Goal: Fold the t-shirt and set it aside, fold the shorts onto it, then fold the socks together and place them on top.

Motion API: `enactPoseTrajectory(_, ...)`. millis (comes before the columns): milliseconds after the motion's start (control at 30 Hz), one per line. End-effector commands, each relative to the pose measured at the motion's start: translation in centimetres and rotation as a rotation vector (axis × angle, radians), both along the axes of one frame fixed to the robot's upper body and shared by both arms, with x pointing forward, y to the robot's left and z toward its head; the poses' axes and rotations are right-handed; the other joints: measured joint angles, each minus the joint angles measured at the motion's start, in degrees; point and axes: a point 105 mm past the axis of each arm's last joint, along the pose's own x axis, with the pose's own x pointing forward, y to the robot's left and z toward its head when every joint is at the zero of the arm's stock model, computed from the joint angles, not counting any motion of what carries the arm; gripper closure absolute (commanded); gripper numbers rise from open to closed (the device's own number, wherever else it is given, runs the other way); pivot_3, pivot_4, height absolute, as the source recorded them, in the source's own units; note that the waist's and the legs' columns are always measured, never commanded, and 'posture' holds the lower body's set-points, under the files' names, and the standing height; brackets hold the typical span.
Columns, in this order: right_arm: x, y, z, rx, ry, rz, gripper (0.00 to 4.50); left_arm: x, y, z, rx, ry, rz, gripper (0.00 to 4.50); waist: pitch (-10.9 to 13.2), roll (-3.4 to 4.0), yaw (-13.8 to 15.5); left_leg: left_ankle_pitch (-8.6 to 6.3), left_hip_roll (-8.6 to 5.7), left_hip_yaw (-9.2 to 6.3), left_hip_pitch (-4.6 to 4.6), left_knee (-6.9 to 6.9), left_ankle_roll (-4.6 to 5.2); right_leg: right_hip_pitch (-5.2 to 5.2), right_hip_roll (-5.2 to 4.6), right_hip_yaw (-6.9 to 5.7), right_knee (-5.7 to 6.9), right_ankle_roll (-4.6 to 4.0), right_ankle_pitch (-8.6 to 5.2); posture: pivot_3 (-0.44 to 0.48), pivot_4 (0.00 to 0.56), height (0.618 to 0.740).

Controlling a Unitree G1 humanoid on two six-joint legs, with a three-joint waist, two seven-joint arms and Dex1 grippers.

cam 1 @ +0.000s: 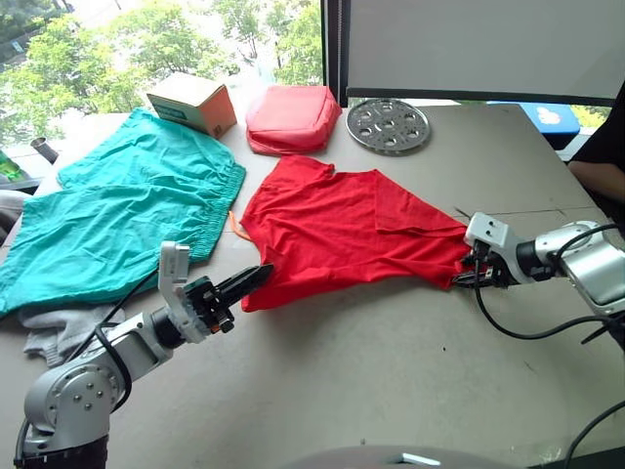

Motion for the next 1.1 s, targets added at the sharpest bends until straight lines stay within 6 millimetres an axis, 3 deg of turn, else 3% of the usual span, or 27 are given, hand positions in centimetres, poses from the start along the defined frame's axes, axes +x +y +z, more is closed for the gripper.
enactPoseTrajectory(33,0.0,-0.6,1.7,0.0,-0.068,-0.005,3.93,-0.2,-0.4,1.1,0.004,-0.056,-0.016,4.5,0.0,0.01,-0.01,0.0,0.0,0.0,0.0,0.0,0.0,0.0,0.0,0.0,0.0,0.0,0.0,0.0,0.15,0.74)
enactPoseTrajectory(433,-1.1,-1.8,2.5,-0.012,-0.109,-0.023,3.93,0.0,-0.2,0.8,0.009,-0.047,-0.019,4.5,0.0,0.0,-0.03,0.0,0.0,0.0,-0.01,0.0,0.0,0.0,-0.02,0.0,-0.01,0.0,0.0,0.0,0.15,0.74)
enactPoseTrajectory(533,-0.9,-1.7,2.3,0.021,-0.114,-0.06,3.14,0.0,-0.3,0.7,0.008,-0.044,-0.023,4.5,0.0,0.0,-0.05,0.0,0.0,0.02,0.0,0.0,0.0,0.0,-0.02,0.02,0.0,0.0,0.0,0.0,0.15,0.74)
enactPoseTrajectory(633,-1.2,-1.9,2.1,0.014,-0.114,-0.075,1.62,0.0,-0.3,0.7,0.009,-0.043,-0.025,4.5,0.0,0.0,0.01,0.0,0.0,0.01,0.0,0.0,0.0,0.0,-0.02,0.01,0.01,0.0,0.0,0.0,0.15,0.74)
enactPoseTrajectory(667,-1.3,-1.9,2.0,0.019,-0.108,-0.087,1.31,0.1,-0.2,0.7,0.01,-0.042,-0.024,4.5,0.0,0.0,0.01,0.0,0.0,0.0,-0.01,0.0,0.0,0.0,-0.02,0.0,0.0,0.0,0.0,0.0,0.15,0.74)
enactPoseTrajectory(800,-1.9,-1.9,2.1,0.037,-0.101,-0.077,1.31,0.1,-0.2,0.6,0.013,-0.039,-0.027,4.5,0.0,0.0,-0.02,0.0,0.0,0.0,-0.01,0.0,0.0,0.0,-0.03,0.01,-0.01,0.0,0.0,0.0,0.15,0.74)
enactPoseTrajectory(1100,-2.3,-1.9,2.0,-0.062,-0.145,0.129,1.31,0.1,-0.3,0.6,0.018,-0.041,-0.04,4.5,0.0,0.01,-0.04,0.0,0.0,0.02,0.01,0.01,0.0,0.0,0.0,0.01,0.01,0.01,-0.01,0.0,0.15,0.74)
